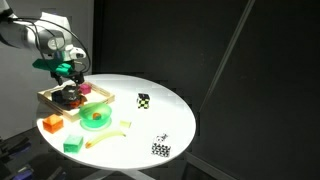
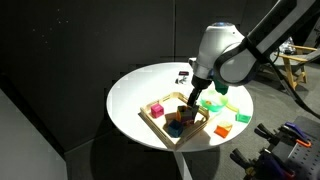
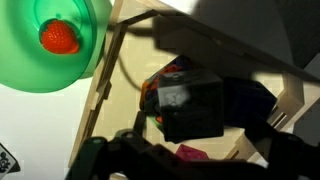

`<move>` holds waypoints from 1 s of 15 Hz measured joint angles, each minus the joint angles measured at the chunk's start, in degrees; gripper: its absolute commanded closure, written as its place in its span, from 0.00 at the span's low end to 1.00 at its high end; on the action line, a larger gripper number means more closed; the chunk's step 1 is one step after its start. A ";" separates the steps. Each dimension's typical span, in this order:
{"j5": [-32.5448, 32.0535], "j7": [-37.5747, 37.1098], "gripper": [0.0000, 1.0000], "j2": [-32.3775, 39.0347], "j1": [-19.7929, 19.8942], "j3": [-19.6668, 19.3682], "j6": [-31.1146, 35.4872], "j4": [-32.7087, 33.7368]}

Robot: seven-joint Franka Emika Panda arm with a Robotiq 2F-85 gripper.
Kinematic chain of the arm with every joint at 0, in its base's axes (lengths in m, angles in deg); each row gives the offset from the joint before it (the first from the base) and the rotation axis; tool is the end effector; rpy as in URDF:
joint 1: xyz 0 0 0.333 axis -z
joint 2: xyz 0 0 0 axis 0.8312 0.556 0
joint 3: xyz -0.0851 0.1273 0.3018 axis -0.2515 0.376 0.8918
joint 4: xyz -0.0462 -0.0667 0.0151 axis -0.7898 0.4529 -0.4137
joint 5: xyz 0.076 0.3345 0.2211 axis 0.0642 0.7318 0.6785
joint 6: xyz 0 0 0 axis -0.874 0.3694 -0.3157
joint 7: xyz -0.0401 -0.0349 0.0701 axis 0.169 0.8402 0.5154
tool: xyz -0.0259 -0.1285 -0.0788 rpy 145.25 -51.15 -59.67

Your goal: Stack the light blue toy block on the yellow toy block

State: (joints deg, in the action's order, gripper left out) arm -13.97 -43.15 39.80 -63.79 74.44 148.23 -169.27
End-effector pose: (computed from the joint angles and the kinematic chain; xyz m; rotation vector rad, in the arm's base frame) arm 0.5062 0.1497 0.1946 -3.0530 -0.6318 -0.2506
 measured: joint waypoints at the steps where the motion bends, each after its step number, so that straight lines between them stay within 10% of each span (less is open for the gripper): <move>1: 0.00 0.00 0.00 0.14 0.00 0.00 0.19 0.00; 9: 0.00 0.00 0.00 1.64 0.00 0.00 1.94 -0.03; 10: 0.00 0.00 0.25 1.86 0.00 -0.01 2.02 -0.03; 15: 0.00 0.00 0.59 2.38 -0.01 -0.07 2.09 -0.03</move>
State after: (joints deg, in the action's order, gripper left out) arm -13.97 -43.15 42.18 -63.80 74.37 150.32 -169.31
